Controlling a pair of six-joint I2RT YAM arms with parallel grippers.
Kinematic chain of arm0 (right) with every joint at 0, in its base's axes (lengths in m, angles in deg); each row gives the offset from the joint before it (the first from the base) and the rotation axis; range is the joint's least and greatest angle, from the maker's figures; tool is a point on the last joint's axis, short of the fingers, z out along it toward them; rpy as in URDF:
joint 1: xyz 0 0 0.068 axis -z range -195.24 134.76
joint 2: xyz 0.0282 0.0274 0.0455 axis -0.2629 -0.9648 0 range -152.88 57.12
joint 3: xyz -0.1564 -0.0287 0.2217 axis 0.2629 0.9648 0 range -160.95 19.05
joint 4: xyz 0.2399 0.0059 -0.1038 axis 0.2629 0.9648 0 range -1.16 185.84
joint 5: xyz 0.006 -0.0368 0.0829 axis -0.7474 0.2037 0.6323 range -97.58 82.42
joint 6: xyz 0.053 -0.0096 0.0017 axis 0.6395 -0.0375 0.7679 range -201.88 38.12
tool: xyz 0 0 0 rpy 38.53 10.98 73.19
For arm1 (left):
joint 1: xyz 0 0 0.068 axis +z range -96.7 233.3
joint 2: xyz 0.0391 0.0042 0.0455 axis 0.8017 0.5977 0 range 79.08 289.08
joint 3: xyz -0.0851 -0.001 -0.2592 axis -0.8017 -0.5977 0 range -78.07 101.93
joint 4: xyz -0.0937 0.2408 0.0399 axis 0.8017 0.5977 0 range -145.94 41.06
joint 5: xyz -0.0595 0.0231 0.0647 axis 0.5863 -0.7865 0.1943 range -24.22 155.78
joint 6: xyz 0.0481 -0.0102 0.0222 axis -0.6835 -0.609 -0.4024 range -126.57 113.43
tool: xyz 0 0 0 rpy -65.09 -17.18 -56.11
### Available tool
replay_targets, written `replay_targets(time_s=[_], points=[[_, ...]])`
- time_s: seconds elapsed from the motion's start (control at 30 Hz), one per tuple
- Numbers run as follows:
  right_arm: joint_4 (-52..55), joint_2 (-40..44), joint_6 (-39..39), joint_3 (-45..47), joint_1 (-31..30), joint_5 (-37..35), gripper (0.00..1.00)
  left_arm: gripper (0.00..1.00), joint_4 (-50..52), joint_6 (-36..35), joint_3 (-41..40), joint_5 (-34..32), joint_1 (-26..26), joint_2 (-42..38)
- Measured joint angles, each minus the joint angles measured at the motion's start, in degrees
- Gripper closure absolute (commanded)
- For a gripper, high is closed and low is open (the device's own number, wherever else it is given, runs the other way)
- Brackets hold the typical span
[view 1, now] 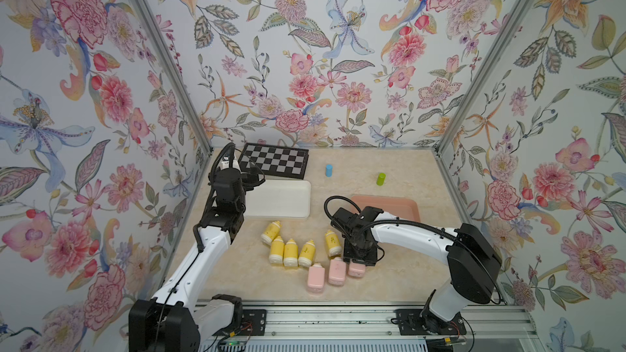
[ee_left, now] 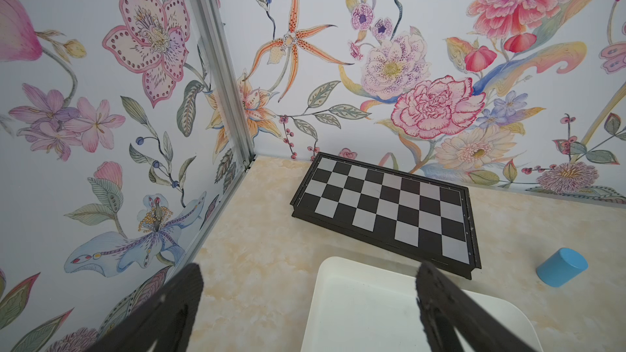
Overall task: Place the pencil sharpeners by color into the storage box
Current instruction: Pick up the pencil sharpener from the center of the board, then place the pencil sharpener in the storage box.
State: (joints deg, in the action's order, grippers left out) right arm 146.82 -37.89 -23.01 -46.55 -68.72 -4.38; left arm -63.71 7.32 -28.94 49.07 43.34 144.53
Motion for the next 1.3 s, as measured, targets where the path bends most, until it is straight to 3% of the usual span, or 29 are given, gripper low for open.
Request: replay_targets(time_s=[0.6,1.3], points=[[4.66,3.19,-9.31,-0.24,0.15,0.79,0.59,0.01,0.00,-0.02,0.00,1.05,-0.09,0.00],[16.24,8.74,-19.52,-8.09,4.52,-2.69,0.59,0.01,0.00,-0.02,0.00,1.05,-0.09,-0.55]])
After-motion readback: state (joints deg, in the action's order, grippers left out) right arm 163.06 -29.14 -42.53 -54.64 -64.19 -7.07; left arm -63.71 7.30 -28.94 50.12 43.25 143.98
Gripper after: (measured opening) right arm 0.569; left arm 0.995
